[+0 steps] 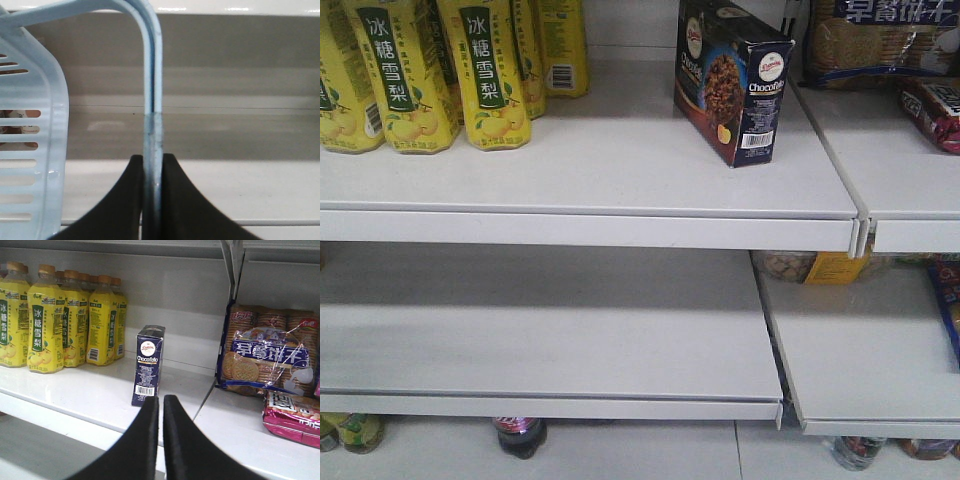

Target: Left arm holds basket, right arm returns cookies

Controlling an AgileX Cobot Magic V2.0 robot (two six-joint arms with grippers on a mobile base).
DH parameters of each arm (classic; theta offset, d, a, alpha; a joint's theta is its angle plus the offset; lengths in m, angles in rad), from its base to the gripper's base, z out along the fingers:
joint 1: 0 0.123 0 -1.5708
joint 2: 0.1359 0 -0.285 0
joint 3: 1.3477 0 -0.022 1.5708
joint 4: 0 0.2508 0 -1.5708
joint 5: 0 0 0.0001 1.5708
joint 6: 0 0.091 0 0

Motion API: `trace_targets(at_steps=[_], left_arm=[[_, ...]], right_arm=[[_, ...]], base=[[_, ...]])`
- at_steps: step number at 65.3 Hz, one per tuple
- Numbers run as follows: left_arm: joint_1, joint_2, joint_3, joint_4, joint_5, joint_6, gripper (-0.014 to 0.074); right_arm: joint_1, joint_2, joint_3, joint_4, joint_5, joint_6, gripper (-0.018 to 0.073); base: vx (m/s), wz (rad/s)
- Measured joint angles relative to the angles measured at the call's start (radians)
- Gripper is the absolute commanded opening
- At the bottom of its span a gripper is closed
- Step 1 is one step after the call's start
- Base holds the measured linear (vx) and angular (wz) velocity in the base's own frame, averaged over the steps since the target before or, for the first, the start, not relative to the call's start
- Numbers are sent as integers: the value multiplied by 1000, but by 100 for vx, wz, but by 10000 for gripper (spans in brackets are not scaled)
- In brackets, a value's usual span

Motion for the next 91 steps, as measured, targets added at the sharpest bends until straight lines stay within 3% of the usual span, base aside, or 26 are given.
trace_targets(at_steps=[48,67,77,91], left_arm=[[0,0,0,0,0,0,0],[0,0,0,0,0,0,0],[0,0,0,0,0,0,0],[0,0,0,0,0,0,0]], right_arm=[[0,0,0,-1,-8,0,-9],[-4,0,41,-129,-102,50,-7],[-80,0,114,-150,-176,62,-6],[-277,0,179,-124,-181,69,-6]], base=[[0,0],[0,0],[0,0],[0,0]])
